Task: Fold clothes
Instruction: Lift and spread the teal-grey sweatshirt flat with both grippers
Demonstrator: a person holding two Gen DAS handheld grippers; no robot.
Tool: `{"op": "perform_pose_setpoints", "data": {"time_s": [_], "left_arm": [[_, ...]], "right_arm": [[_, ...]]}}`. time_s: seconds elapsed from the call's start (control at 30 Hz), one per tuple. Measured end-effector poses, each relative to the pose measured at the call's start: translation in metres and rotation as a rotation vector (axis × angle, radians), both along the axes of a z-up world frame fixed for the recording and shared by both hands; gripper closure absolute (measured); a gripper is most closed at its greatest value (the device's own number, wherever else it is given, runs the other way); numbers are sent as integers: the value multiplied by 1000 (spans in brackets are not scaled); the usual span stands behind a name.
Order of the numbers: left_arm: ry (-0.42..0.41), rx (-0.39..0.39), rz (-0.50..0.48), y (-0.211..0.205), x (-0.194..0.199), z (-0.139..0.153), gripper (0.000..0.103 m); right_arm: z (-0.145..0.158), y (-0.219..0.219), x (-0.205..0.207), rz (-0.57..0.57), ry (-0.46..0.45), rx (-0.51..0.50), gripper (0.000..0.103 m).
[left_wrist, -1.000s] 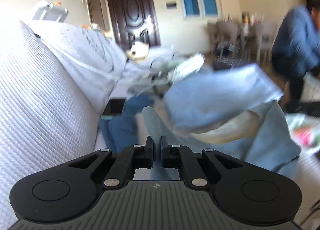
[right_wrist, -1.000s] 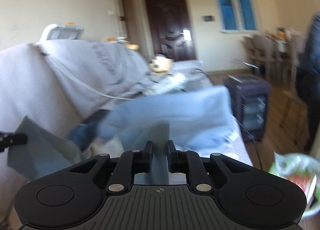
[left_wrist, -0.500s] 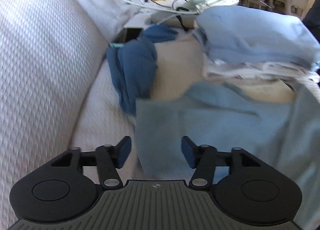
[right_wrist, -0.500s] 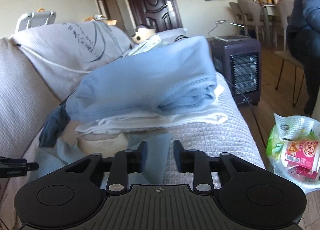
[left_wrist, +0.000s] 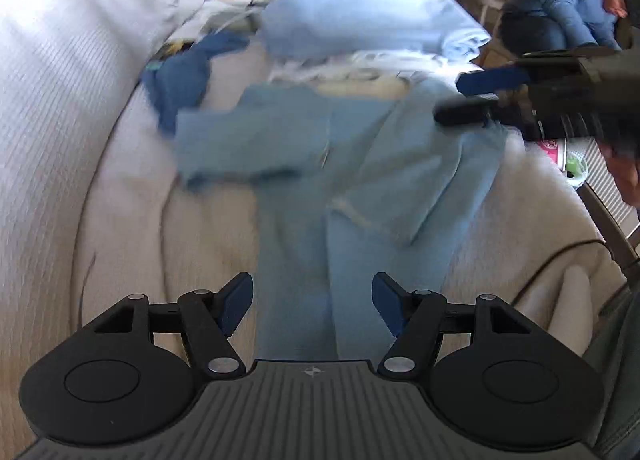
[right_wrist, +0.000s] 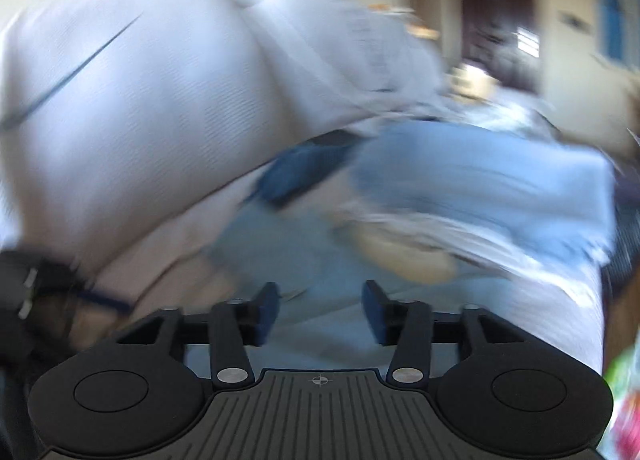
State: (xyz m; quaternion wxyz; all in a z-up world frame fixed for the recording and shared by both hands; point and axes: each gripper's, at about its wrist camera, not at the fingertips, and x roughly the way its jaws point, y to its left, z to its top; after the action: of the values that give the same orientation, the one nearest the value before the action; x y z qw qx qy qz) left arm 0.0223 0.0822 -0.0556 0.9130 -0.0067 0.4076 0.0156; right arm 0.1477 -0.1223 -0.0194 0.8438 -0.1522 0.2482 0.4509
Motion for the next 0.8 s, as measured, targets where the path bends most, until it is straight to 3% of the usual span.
{"op": "perform_pose_setpoints", "data": {"time_s": [0.13,0.23,0.3,0.37,0.47,0.53,0.57,0.6,0.67,0.8], "left_arm": [[46,-87,112,26,-8,-11,32],[75,-146,124,34,2,-17,30],[90,-124,87,27,8,-24,30],[112,-78,49,17,16,-33,30],[153,-83,49,16,23,-42,32],[166,-132,67,23,23,-44,42],[157,-155,73,26,22,-43,58],[146,-180,77,29,21,-41,75],[133,-231,84,36,17,-36,90],[97,-329,102,53,3,-13,98]], "right_arm": [[-24,31,-39,175,-114,-232,44],[-41,46,-56,280,-229,-380,45],[-48,55,-56,318,-273,-449,51],[-54,61,-52,348,-281,-495,63],[-61,72,-48,382,-332,-544,67],[-64,78,-48,400,-351,-564,79],[-66,80,-51,402,-356,-586,92],[-68,82,-53,404,-361,-609,95],[-67,78,-62,420,-397,-631,97],[-31,45,-72,377,-410,-599,97]]}}
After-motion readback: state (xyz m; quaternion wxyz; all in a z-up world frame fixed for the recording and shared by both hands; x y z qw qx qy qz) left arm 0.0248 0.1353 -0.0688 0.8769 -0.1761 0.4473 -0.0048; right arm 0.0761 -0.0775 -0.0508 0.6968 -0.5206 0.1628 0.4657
